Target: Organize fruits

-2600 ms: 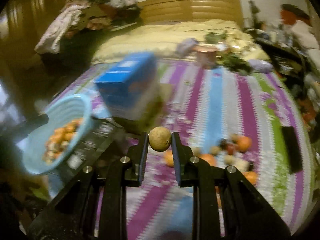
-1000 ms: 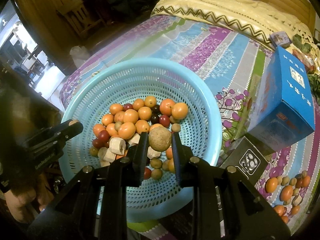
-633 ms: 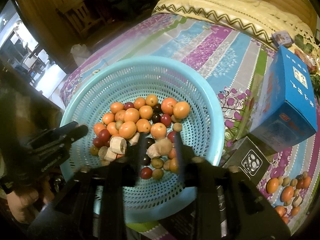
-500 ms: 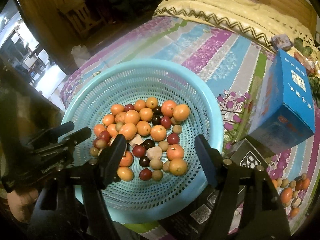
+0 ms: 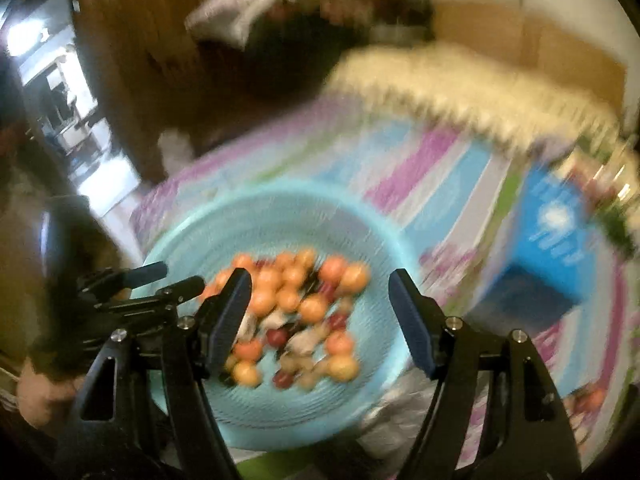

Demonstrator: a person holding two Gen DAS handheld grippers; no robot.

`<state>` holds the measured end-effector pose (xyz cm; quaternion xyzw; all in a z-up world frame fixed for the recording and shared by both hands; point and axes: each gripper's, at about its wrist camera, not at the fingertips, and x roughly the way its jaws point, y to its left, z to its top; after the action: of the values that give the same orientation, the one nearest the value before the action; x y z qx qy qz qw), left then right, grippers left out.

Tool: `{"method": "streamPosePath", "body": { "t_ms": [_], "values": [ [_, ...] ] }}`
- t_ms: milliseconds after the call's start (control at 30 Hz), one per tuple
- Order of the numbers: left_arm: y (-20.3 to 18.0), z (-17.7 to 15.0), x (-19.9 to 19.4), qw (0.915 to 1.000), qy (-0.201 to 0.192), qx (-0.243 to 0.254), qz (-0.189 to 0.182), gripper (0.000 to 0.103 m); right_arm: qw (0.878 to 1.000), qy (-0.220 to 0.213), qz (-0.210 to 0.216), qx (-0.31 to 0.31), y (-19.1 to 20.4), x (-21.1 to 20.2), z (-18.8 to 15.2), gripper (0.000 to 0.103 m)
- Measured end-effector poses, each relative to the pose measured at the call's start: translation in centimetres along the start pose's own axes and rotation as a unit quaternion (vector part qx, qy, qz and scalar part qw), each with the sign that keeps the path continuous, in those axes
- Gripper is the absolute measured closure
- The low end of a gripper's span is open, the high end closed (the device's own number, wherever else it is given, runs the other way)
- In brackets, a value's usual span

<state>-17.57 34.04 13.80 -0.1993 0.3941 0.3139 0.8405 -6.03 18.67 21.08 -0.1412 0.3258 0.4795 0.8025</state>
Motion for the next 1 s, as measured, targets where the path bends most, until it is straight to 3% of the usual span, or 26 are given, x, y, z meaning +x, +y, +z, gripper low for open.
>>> {"method": "streamPosePath", "body": {
  "t_ms": [33,67,100,200,300,400,533,600,700,867,1000],
  "values": [
    [-0.4,0.1,-0.7,0.9998,-0.017,0.001,-0.010,0.031,1.000,-0.028,-0.009,-0.004,-0.1,-1.6,-0.5,0.024],
    [-0.8,0.1,-1.7,0.9986,-0.044,-0.004,-0.030,0.023,0.998,-0.059,-0.028,-0.007,-0.3,-3.5,-1.1,0.007],
    [-1.3,0.0,-2.6,0.9967,-0.070,-0.011,-0.039,0.021,0.995,-0.089,-0.048,-0.013,-0.5,-5.1,-1.8,0.000],
    [-3.4,0.0,-4.9,0.9899,-0.120,-0.016,-0.074,0.021,0.979,-0.169,-0.114,-0.018,-2.0,-10.4,-5.8,0.000],
    [-7.2,-0.5,-7.2,0.9783,-0.170,0.019,-0.117,0.020,0.979,-0.146,-0.142,0.018,-5.0,-12.3,-9.3,0.000],
    [-12.0,-1.9,-9.0,0.9642,-0.193,0.068,-0.168,0.002,0.978,-0.111,-0.162,0.067,-9.2,-13.3,-14.3,0.000],
    [-18.7,-4.5,-8.5,0.9538,-0.156,0.148,-0.210,0.002,0.968,-0.029,-0.198,0.154,-15.7,-14.0,-22.3,0.005],
    [-22.3,-6.5,-7.3,0.9477,-0.118,0.189,-0.228,0.002,0.960,0.007,-0.203,0.195,-18.3,-14.1,-25.4,0.026],
    [-26.5,-9.5,-5.1,0.9403,-0.056,0.225,-0.249,0.002,0.947,0.042,-0.182,0.260,-21.6,-13.4,-29.0,0.050],
    [-30.4,-12.6,-3.4,0.9274,-0.018,0.279,-0.248,0.002,0.940,0.043,-0.154,0.300,-23.9,-11.0,-29.7,0.052],
    [-31.6,-13.4,-2.6,0.9272,-0.004,0.284,-0.244,0.002,0.939,0.039,-0.159,0.303,-25.2,-9.0,-29.2,0.051]
  ]
}}
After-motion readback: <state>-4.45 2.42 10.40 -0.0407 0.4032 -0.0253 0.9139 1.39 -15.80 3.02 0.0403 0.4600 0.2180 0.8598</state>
